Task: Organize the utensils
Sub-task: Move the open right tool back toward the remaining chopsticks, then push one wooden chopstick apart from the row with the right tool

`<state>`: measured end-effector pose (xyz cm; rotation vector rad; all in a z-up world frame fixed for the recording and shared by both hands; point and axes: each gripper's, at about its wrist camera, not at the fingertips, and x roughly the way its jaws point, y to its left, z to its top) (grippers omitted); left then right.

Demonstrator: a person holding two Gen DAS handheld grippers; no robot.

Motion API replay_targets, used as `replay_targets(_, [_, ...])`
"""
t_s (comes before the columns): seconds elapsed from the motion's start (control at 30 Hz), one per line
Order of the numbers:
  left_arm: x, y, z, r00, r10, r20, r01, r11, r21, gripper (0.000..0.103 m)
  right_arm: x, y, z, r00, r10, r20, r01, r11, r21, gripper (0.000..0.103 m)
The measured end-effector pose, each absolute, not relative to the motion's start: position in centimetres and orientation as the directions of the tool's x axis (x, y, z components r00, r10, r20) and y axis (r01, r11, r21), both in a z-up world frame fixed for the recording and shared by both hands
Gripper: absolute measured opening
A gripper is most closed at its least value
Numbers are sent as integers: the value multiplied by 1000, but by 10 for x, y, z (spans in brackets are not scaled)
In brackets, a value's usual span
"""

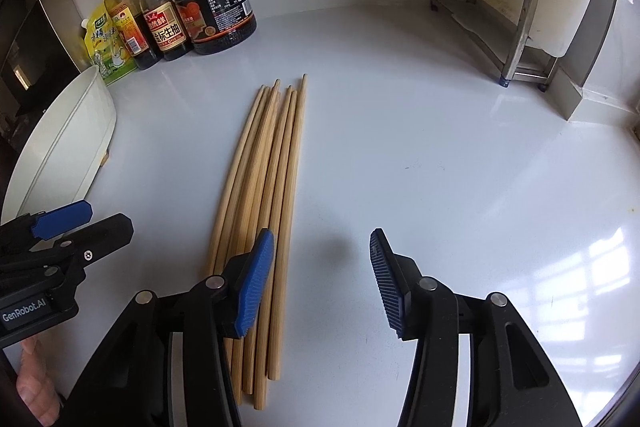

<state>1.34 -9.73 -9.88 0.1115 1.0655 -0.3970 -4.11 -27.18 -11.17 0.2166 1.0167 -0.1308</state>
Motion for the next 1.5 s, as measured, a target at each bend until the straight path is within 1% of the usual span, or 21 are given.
replay_targets(0.23, [12,-98,-103,419,-269,-867,362,925,-112,70,-39,-272,-113,512,-43,-858,220,972,83,48])
replay_targets(0.43, [15,-100,-106,414,-280,-866,354,926,-130,70,-37,-272,-118,498,-18,-867,212,972,101,48])
replay_targets(0.77, [13,-108,-111,413,-286,-865,359,924,-133,70,-39,-272,-122,491,-45,-870,200,978,62,48])
replay_targets(0.87, [12,-114,-114,409,-293,-865,370,919,-137,70,-40,-279,-121,499,-32,-866,206,975,82,48])
replay_targets(1.17, [10,-135,-124,392,-301,-869,389,911,-140,70,-48,-301,-122,501,-56,-864,246,966,80,48])
replay_targets(1.4, [12,-146,-131,391,-281,-877,397,911,-115,70,-51,-310,-118,522,-40,-852,251,962,109,48])
replay_targets(1.5, [11,-150,-132,404,-254,-879,403,912,-79,70,-51,-310,-117,528,-33,-848,248,962,117,48])
